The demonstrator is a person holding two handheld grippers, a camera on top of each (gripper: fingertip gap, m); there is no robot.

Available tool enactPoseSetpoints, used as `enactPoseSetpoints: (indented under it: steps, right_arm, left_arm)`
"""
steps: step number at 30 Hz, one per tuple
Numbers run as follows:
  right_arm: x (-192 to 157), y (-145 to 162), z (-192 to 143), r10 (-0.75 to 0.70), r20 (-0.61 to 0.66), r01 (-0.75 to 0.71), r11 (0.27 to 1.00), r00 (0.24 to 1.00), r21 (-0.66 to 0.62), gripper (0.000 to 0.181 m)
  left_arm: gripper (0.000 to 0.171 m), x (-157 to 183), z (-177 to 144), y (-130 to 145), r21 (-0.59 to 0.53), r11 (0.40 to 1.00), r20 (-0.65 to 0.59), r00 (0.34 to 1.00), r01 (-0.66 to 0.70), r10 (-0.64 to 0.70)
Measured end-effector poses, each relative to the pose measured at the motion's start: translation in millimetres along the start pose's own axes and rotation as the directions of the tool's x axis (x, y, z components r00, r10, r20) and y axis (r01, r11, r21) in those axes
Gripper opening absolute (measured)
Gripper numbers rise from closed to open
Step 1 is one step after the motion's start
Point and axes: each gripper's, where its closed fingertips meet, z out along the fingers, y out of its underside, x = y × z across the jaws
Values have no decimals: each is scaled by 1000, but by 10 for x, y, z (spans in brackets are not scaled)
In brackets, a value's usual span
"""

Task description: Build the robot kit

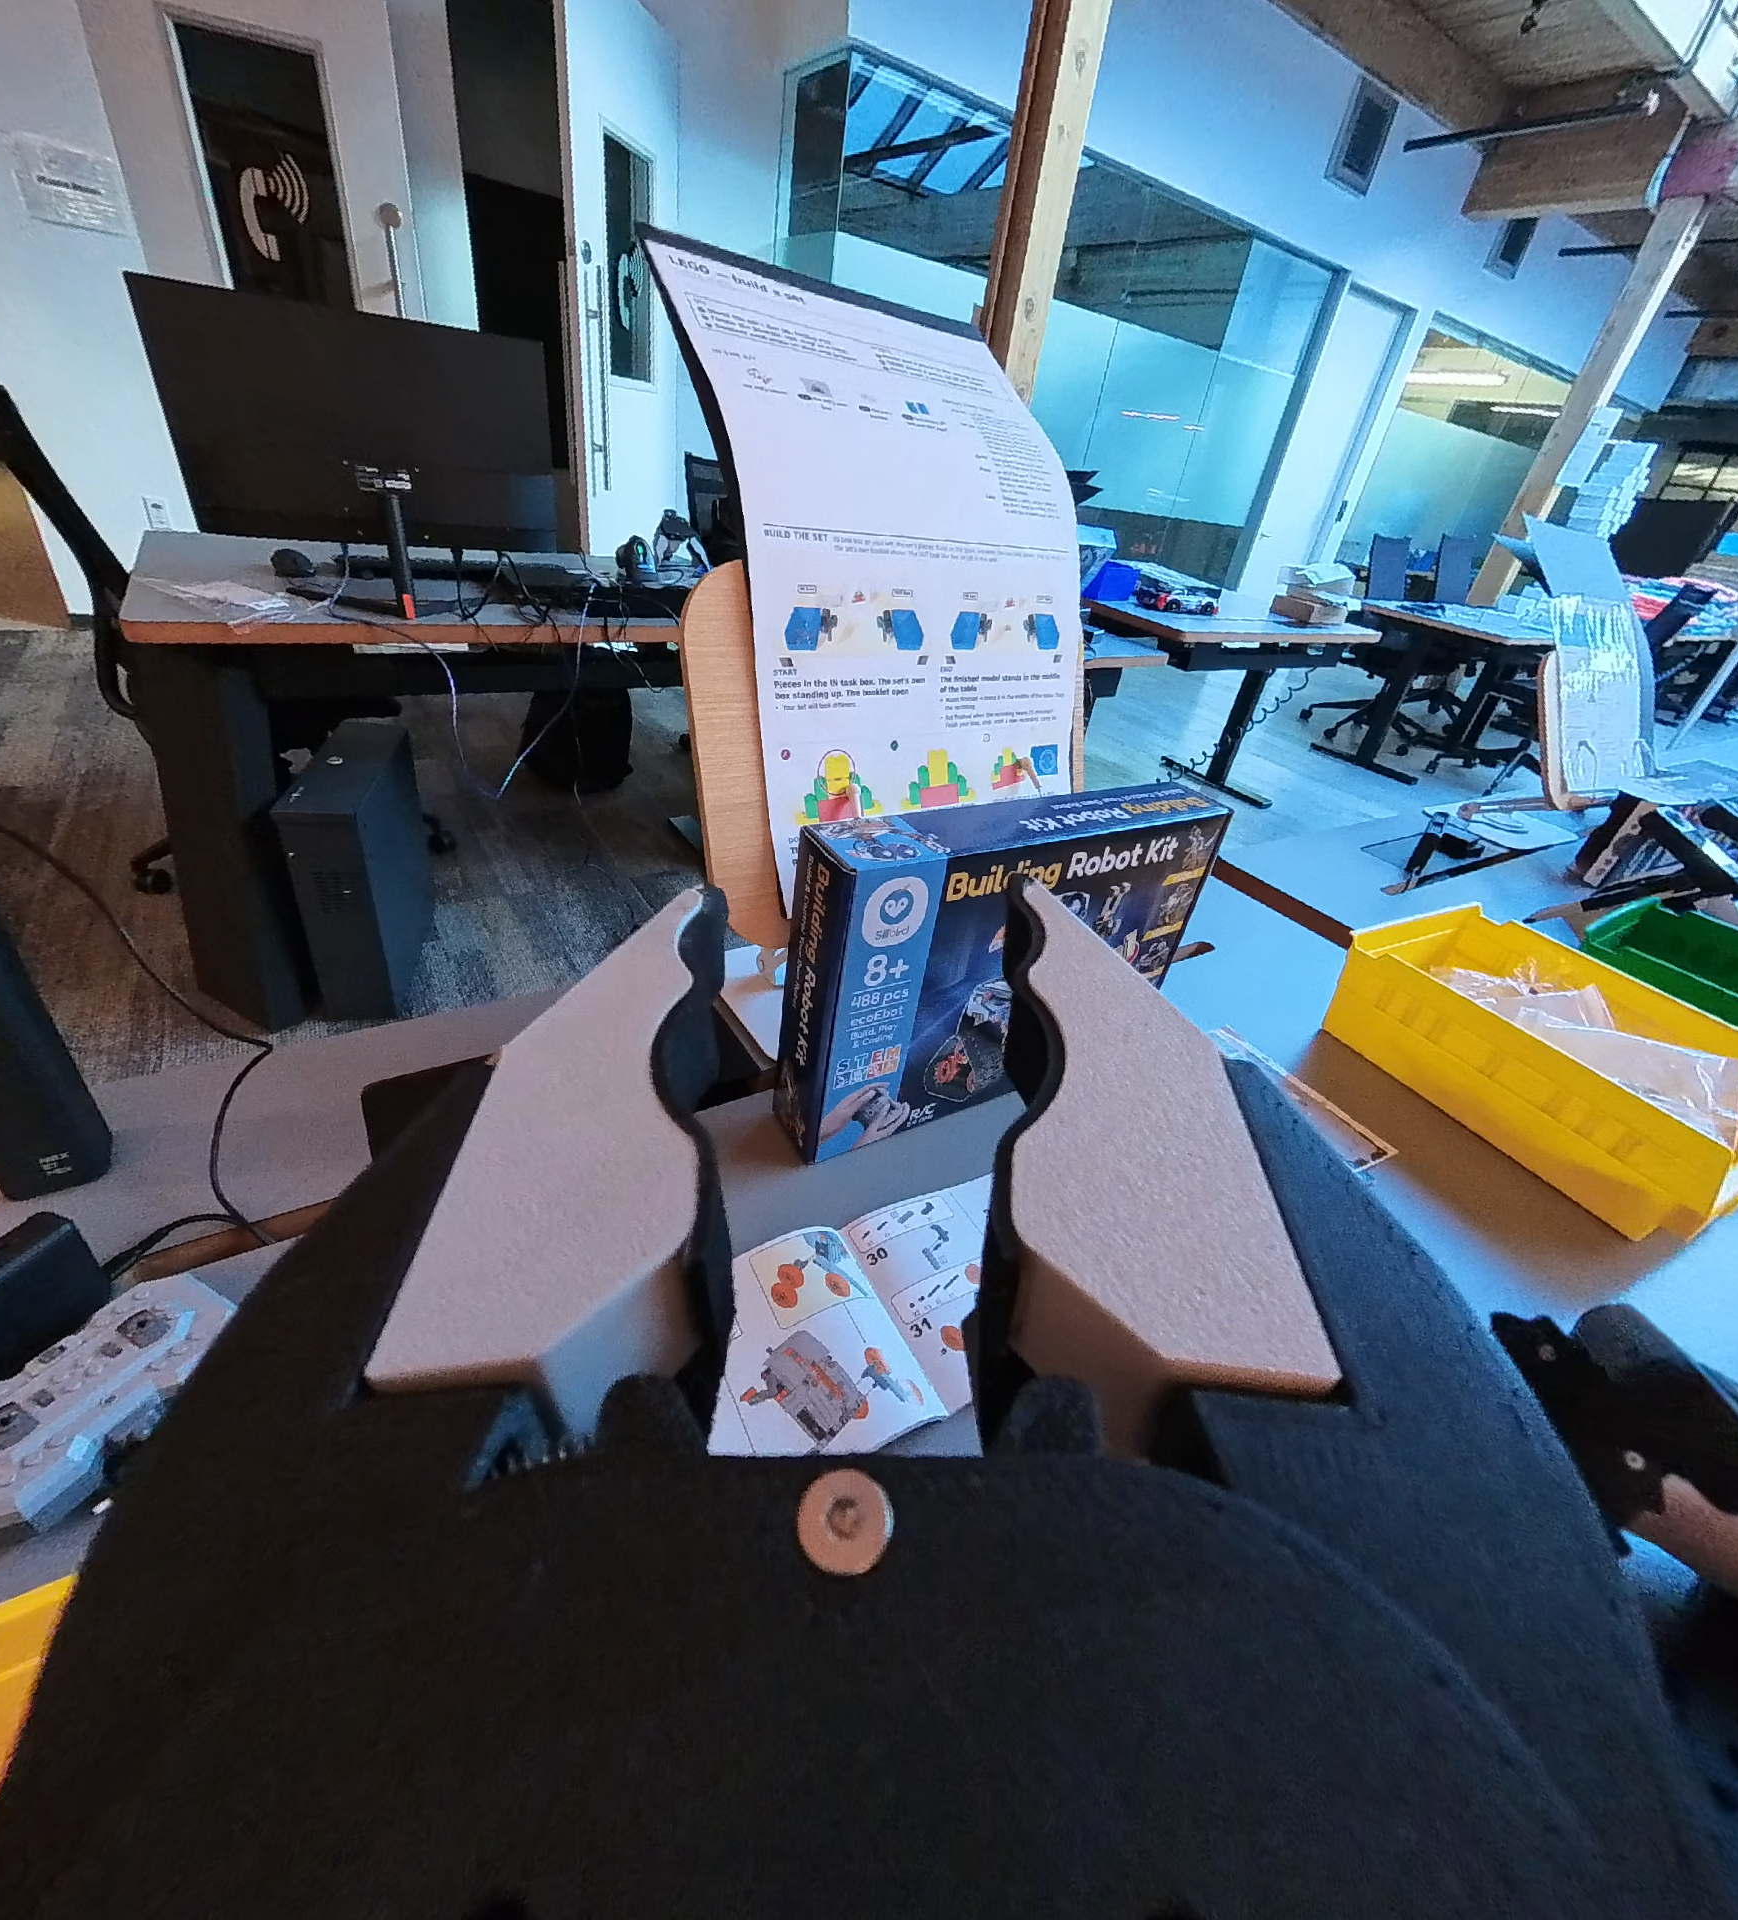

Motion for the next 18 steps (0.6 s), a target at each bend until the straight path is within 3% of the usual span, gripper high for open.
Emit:
enactPoseSetpoints:
  steps: [3,8,10,12,14,16,18]
  right_arm:
    - [-60,17,40,76,52,-76,997,996,-3,0]
    - [31,186,38,77,11,-76,995,997,-69,0]
    - [115,26,-12,85,-34,-85,996,996,25,0]
    - [240,-292,-132,107,-112,-84,976,988,200,0]
    - [215,-562,-240,139,-90,-101,935,986,340,0]
    - [103,-676,-251,126,-36,-103,915,991,390,0]
    - [-124,-594,-115,89,87,-112,942,992,316,0]
  left_arm:
    - [52,0,-8,-2,0,1000,2,1000,-1,1]
    - [52,1,-7,-2,0,1000,-1,1000,4,-4]
    - [52,22,-3,3,-2,1000,-8,1000,4,-4]
    - [52,57,3,-9,4,1000,-19,1000,1,-1]
    - [52,84,20,-8,3,1000,-26,1000,-4,4]
    - [52,94,41,22,-12,1000,-32,999,-10,9]
    - [53,67,46,38,-19,1000,-28,1000,-7,7]
